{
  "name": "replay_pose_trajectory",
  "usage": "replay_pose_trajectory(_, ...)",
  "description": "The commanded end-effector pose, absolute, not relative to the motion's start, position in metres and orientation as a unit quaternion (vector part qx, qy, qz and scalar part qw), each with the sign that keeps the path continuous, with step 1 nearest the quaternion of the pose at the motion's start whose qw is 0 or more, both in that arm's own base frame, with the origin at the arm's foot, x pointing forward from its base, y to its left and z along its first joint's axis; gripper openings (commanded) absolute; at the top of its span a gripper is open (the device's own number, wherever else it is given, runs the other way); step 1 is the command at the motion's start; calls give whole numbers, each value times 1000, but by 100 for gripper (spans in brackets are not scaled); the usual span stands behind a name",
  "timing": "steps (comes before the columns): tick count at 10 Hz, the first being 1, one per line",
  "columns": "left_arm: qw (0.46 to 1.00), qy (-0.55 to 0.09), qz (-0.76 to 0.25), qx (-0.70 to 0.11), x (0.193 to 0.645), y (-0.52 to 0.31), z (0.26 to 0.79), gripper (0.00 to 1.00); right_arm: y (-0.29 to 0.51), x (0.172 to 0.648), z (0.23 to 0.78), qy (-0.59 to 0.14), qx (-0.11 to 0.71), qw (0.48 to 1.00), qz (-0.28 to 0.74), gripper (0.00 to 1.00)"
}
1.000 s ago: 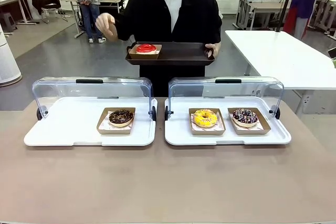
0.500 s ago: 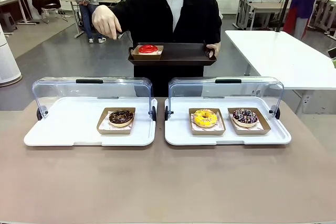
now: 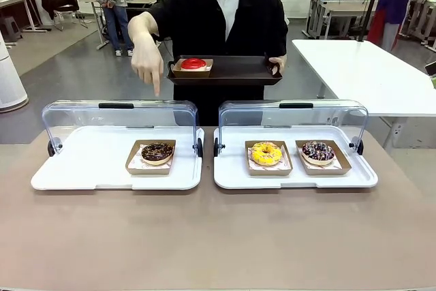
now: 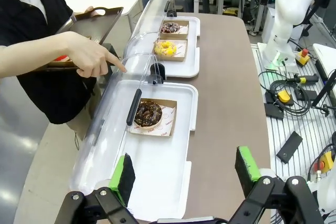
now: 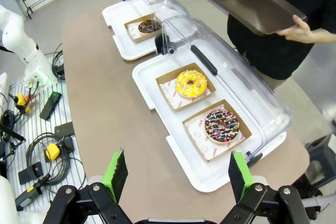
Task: Provide the desired donut to the person.
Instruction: Pick up and lift the Paper togo box containing the Donut pointed at by the person.
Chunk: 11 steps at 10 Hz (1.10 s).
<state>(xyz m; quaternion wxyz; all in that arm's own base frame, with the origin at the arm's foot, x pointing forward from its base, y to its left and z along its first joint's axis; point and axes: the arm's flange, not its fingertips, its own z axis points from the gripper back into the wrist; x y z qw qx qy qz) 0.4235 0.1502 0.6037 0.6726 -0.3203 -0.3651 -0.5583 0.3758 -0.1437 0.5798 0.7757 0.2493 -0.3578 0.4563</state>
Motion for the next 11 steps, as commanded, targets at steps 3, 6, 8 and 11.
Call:
replay_pose_trajectory(3, 672, -369, -558, -317, 424, 150, 604, 100, -144, 378, 581, -371, 257, 765, 460, 100)
replay_pose_trajectory(6, 672, -369, -558, -317, 424, 150, 604, 100, -144, 378, 581, -371, 257, 765, 460, 100)
replay_pose_trajectory(8, 672, -369, -558, -317, 424, 150, 604, 100, -144, 378, 581, -371, 257, 765, 460, 100)
replay_pose_trajectory(11, 672, -369, -558, -317, 424, 150, 604, 100, -144, 378, 581, -371, 257, 765, 460, 100)
